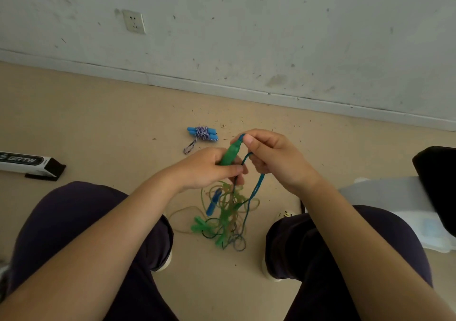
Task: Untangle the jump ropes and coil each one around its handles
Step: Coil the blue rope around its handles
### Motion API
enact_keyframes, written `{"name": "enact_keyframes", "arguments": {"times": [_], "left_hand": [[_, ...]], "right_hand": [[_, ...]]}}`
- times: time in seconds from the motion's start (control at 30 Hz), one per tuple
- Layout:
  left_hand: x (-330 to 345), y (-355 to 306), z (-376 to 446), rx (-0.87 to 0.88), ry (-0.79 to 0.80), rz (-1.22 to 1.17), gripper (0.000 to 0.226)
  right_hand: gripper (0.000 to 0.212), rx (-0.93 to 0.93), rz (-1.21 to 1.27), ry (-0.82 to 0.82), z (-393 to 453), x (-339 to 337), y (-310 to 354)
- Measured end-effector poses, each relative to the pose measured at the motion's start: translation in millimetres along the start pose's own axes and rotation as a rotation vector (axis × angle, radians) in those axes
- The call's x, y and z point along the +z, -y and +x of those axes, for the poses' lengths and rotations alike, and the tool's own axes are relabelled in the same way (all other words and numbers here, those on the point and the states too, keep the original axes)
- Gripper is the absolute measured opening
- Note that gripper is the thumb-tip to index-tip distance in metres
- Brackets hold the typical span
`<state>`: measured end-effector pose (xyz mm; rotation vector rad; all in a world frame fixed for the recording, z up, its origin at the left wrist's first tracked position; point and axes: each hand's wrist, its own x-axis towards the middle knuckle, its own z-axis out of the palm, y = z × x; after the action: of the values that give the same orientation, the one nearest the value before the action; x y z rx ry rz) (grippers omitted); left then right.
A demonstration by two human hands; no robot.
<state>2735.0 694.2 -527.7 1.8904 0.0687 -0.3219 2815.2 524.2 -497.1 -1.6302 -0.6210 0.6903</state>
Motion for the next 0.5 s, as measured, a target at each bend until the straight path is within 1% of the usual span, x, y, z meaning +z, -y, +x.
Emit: {"name": "enact_keyframes", "arguments": {"times": [0.07,0.13,0.17,0.27,0.37,0.5], "left_hand": [[-7,0,-1,-0.013,-0.012,-0.022,0.013],[-11,1,-2,-0.015,-0.027,-0.020,0.014],[-13,0,-3,-0.019,-0.020,-0.013,0.014],[-16,1,-5,-0.056,0.020,-0.036,0.010],[-23,2,-7,-0.088,0.014,-0.042,0.010],[-26,3,-6,-0.099,-0.108,-0.047,0.013]], "right_hand": [[0.016,0.026,-0.207,-0.047,2,-6,0],[0.011,0.055,-0.410,-0.015,2,-12,0],[0.011,0.072,-0.451,0.005,1,-13,-1],[0.009,0.071,-0.465,-0.023,1,-14,-2],[0.008,0.049,-0.473,-0.134,2,-19,-1],[0.006,0.020,-0.442,-0.259,3,-23,-6]]}}
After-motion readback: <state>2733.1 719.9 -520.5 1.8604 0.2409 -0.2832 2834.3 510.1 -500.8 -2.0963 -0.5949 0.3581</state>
